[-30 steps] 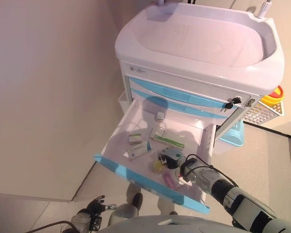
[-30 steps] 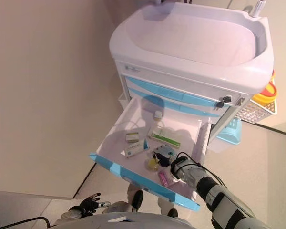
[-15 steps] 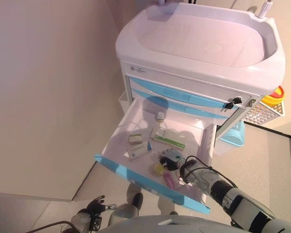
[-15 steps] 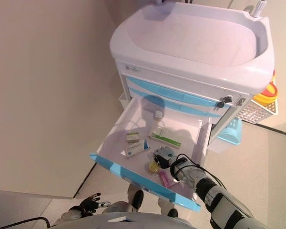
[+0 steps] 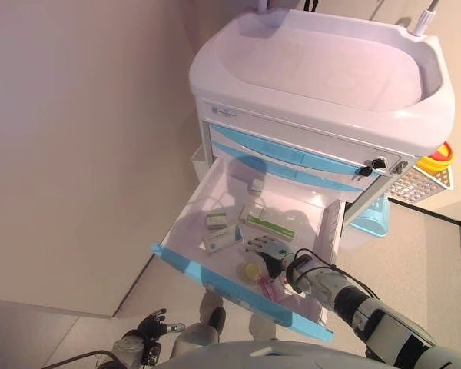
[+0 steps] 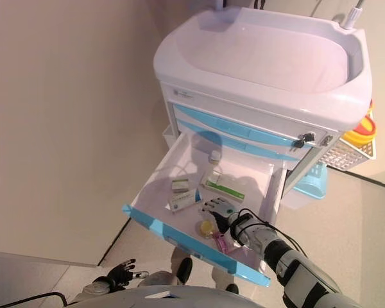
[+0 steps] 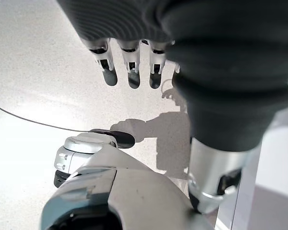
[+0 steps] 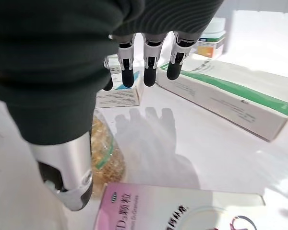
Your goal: Open the drawer and pick up the medicine
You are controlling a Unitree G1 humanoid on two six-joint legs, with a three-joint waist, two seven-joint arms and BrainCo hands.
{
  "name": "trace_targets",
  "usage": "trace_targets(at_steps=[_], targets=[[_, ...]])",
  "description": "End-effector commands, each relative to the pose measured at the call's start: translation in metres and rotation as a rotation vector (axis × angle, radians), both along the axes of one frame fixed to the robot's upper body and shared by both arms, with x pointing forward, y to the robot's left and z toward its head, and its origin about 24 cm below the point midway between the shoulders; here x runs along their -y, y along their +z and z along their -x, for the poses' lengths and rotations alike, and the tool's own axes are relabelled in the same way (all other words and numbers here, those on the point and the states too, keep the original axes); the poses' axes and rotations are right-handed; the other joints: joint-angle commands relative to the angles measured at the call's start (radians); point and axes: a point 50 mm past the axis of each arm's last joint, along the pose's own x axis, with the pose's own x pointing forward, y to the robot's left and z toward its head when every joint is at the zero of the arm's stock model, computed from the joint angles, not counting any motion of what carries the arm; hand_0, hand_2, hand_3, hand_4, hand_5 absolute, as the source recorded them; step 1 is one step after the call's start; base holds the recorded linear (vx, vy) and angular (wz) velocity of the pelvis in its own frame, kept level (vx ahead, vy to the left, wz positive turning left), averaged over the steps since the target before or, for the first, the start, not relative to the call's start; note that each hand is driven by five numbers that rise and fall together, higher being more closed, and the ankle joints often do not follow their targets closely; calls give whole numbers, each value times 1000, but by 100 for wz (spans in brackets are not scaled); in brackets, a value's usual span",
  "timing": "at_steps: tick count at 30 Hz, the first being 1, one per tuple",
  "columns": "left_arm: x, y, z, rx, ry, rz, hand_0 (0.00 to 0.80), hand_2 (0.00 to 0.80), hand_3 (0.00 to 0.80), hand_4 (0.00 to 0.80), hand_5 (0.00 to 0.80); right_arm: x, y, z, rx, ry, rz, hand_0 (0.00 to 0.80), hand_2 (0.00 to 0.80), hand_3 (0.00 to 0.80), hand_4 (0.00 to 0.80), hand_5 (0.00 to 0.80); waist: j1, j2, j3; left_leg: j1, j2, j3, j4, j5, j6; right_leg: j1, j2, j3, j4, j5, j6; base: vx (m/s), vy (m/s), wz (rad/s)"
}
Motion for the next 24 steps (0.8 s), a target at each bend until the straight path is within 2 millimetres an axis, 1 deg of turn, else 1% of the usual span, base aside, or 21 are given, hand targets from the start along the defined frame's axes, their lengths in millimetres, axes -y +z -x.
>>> trace_targets(at_steps=[1,9,17,18,19,20,24], targets=[[5,-5,9,-77,-106,-19,0,0,0,0,0,-24,10,-1,33,90,-82,0,0,0,0,0,24,-28,9,5,-67,-10,13,-88,40,-56,-45,18,101,-8,38,0,0,0],[5,-5,10,-81,-107,-20,0,0,0,0,0,-32,13,3,3,149,-129,0,0,0,0,0,24,-28,8,7,-67,-14,11,-87,37,-53,-45,17,97,-9,38,0,0,0],[4,-5,10,-85,-113,-22,0,0,0,0,0,-31,10,6,-13,141,-131,0,0,0,0,0,27,-29,7,8,-67,-15,13,-88,37,-50,-45,12,98,-11,37,0,0,0],[4,-5,11,-84,-112,-21,0,0,0,0,0,-30,9,6,-11,135,-128,543,543,543,543,543,27,-29,7,9,-67,-15,12,-88,37,-50,-45,12,98,-11,37,0,0,0],[4,-5,11,-84,-113,-21,0,0,0,0,0,-30,9,5,-10,130,-126,693,693,693,693,693,26,-29,7,9,-66,-15,12,-88,37,-50,-45,12,98,-11,37,0,0,0],[4,-5,11,-84,-113,-20,0,0,0,0,0,-29,9,5,-7,131,-121,800,800,800,800,800,25,-29,7,9,-67,-15,12,-89,37,-50,-45,12,98,-11,37,0,0,0],[5,-5,10,-82,-109,-20,0,0,0,0,0,-28,9,5,-4,129,-109,800,800,800,800,800,24,-29,8,10,-67,-15,11,-88,38,-50,-45,13,99,-10,37,0,0,0]])
